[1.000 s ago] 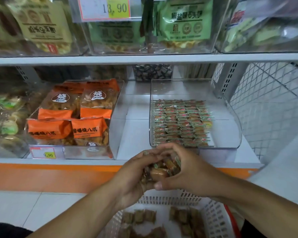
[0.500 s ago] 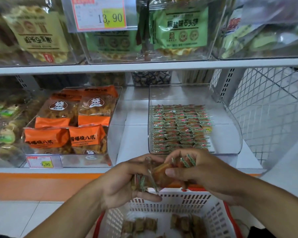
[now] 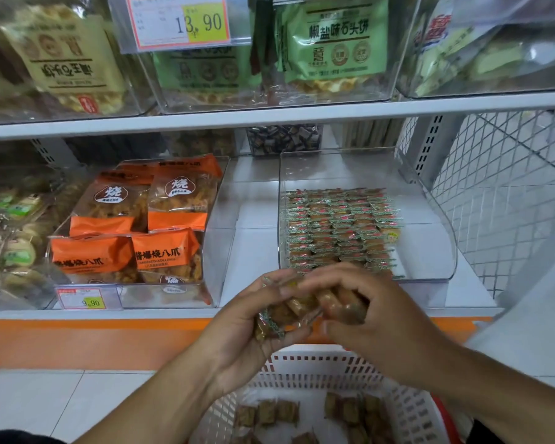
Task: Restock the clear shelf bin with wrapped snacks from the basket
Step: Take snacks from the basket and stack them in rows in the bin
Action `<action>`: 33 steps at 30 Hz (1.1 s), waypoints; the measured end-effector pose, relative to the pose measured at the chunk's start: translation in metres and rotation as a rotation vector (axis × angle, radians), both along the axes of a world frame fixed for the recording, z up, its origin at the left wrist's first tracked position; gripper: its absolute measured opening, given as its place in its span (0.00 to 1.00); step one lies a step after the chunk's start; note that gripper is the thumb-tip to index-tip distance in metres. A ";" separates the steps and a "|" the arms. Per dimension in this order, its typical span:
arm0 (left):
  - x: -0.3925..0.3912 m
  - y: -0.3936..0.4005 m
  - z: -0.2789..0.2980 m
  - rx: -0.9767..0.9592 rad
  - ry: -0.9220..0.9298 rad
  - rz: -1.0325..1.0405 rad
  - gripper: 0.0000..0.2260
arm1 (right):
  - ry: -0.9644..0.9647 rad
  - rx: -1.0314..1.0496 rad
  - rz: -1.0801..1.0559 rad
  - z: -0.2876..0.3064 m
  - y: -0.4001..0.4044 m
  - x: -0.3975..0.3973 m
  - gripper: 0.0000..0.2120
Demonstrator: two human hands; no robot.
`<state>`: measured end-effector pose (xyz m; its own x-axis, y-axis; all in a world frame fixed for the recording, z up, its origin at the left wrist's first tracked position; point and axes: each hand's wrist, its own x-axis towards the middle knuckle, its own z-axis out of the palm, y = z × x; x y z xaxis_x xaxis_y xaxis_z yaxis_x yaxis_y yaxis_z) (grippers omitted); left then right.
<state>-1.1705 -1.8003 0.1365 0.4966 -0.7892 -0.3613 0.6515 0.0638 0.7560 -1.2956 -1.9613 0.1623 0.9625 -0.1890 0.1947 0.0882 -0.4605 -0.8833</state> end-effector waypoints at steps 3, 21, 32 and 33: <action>0.002 0.002 0.002 -0.029 -0.031 -0.016 0.16 | 0.022 0.262 -0.032 0.004 -0.006 -0.001 0.34; -0.014 0.002 -0.004 -0.026 0.003 -0.010 0.28 | 0.073 0.078 0.152 -0.013 0.003 0.000 0.45; -0.015 -0.002 -0.003 -0.056 0.010 0.034 0.22 | 0.264 0.147 0.149 -0.009 0.008 0.011 0.34; -0.016 -0.001 -0.004 -0.053 0.011 0.035 0.22 | 0.255 0.122 0.174 -0.011 0.008 0.015 0.33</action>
